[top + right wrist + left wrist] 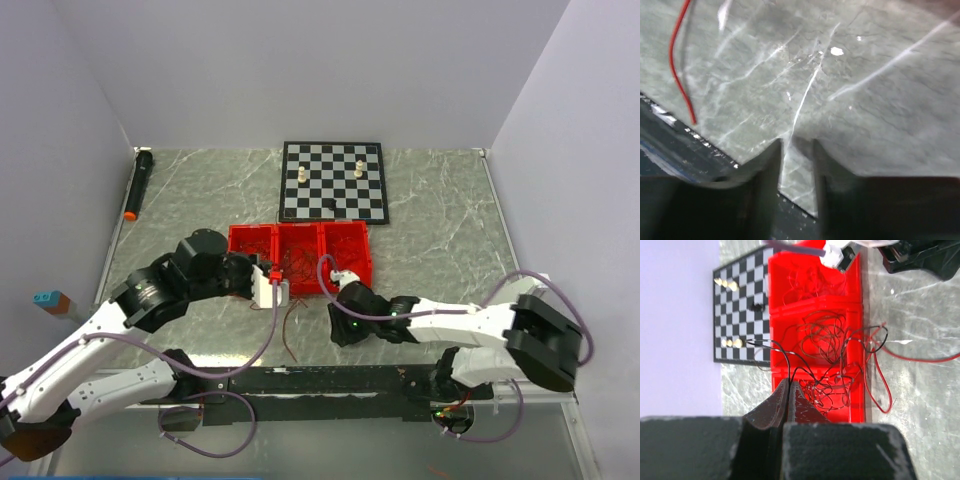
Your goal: Untangle the cables
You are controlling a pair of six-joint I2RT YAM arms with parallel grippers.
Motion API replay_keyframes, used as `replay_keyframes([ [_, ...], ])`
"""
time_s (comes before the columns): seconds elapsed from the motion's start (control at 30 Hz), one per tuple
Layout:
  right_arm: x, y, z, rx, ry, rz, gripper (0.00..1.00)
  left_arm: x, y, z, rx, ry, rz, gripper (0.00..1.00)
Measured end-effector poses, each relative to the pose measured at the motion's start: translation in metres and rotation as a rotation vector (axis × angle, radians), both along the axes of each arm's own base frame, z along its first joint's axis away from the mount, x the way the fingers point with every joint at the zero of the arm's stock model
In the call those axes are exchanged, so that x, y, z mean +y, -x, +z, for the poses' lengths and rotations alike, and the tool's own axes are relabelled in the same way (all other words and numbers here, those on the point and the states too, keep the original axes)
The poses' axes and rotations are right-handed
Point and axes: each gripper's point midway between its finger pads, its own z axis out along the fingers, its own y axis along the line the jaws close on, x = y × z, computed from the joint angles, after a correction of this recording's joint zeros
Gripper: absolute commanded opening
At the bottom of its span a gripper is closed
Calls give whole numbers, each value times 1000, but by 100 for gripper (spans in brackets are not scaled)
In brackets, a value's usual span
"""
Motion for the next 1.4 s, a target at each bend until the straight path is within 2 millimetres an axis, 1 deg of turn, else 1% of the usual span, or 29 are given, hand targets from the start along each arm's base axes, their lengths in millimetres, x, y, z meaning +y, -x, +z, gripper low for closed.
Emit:
replay_keyframes([
  [0.07, -4, -1, 10, -33, -23, 4, 51, 0, 5, 10, -7, 16, -20, 1],
  [0.2, 3, -9, 50, -154, -155, 29, 62, 1, 18, 33, -44, 46, -90, 1],
  [0.3, 11, -19, 81, -289, -278, 58, 66, 3, 32, 45, -73, 57, -161, 1],
  [0.4, 18, -27, 99, -406, -345, 106, 68, 6, 45, 46, -93, 49, -233, 1],
  [0.47, 24, -32, 103, -466, -360, 144, 70, 7, 51, 47, -100, 44, -262, 1],
  [0.53, 35, -36, 108, -533, -375, 210, 70, 8, 56, 50, -107, 38, -290, 1],
  [0.6, 45, -39, 109, -579, -380, 268, 70, 9, 59, 54, -115, 39, -305, 1],
  [0.7, 61, -40, 111, -632, -390, 360, 68, 9, 61, 60, -128, 47, -319, 1],
  [0.77, 72, -41, 117, -665, -416, 405, 68, 9, 62, 61, -134, 47, -324, 1],
  [0.97, 94, -46, 134, -773, -491, 463, 68, 11, 64, 59, -134, 38, -332, 1],
  [1.07, 104, -46, 135, -804, -505, 506, 68, 11, 64, 59, -135, 38, -332, 1],
  [1.17, 121, -47, 136, -838, -505, 560, 68, 12, 64, 60, -139, 40, -332, 1],
  [1.2, 127, -48, 138, -854, -506, 573, 67, 12, 65, 60, -141, 42, -333, 1],
  [1.23, 131, -49, 139, -865, -505, 580, 64, 12, 65, 61, -142, 44, -333, 1],
  [1.33, 144, -53, 146, -910, -507, 599, 35, 12, 65, 61, -143, 45, -333, 1],
  [1.37, 147, -56, 147, -917, -506, 601, 28, 12, 66, 61, -143, 45, -333, 1],
  [1.4, 150, -58, 149, -918, -501, 601, 24, 13, 65, 61, -145, 47, -332, 1],
])
